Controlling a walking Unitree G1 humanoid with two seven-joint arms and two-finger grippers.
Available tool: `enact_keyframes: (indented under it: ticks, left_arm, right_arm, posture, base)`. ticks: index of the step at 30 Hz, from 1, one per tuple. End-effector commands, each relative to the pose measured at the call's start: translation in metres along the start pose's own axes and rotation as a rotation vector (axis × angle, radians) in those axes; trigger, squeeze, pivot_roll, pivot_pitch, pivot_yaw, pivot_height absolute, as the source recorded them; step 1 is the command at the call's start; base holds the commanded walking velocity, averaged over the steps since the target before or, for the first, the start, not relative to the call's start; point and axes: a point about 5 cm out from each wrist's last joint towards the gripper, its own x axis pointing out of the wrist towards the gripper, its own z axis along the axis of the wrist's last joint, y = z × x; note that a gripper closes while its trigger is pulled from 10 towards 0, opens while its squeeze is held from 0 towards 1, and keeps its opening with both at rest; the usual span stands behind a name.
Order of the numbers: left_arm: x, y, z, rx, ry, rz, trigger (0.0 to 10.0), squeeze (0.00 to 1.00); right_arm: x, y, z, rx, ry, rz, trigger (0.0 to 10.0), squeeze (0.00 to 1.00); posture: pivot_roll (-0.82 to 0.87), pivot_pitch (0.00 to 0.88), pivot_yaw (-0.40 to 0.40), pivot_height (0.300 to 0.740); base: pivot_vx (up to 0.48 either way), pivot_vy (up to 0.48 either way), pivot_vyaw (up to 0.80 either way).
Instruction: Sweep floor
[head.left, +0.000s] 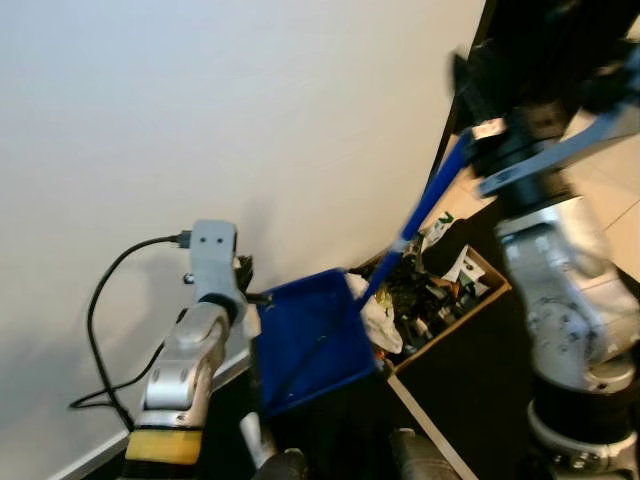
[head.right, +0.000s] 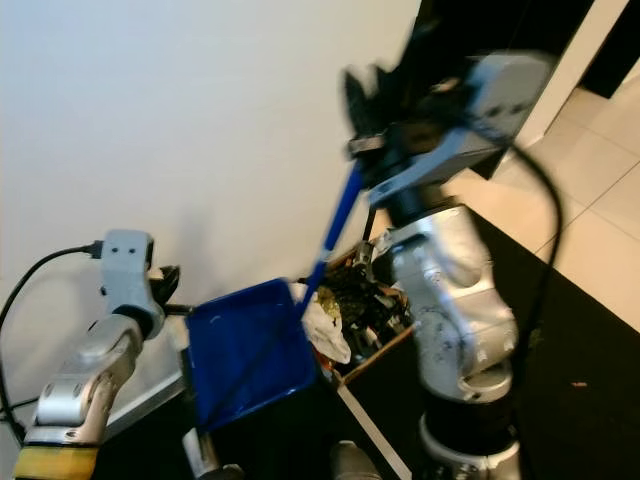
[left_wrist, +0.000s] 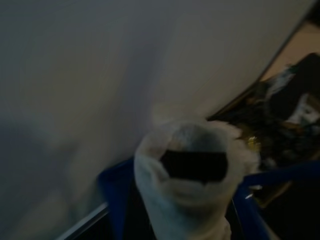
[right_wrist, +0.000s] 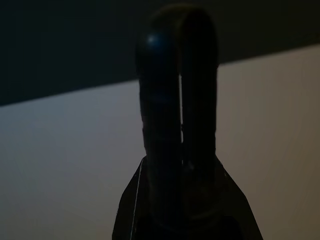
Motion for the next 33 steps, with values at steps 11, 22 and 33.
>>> enact_keyframes:
  ticks: [11,22,33]
  left_arm:
    - [-0.026,0.030,-0.017,0.086,0.005,0.071,10.0,0.00]
    - [-0.026,0.028,-0.043,0.120,0.061,0.056,10.0,0.00]
    - [-0.019,0.003,-0.034,0.000,-0.015,-0.011,10.0,0.00]
  right_arm:
    - [-0.026,0.013,-0.075,0.104,0.227,0.064,10.0,0.00]
    - [-0.061,-0.001,-0.124,0.080,0.371,-0.037,10.0,0.00]
    - [-0.068,-0.015,-0.134,0.004,0.372,-0.128,10.0,0.00]
  posture:
    - [0.14,0.133,0.010,0.740]
    - [0.13,0.127,0.009,0.740]
    - [0.12,0.121,0.008,0.740]
  base:
    - [0.000,0.000,0.00]
    - [0.000,0.000,0.00]
    - [0.000,0.000,0.00]
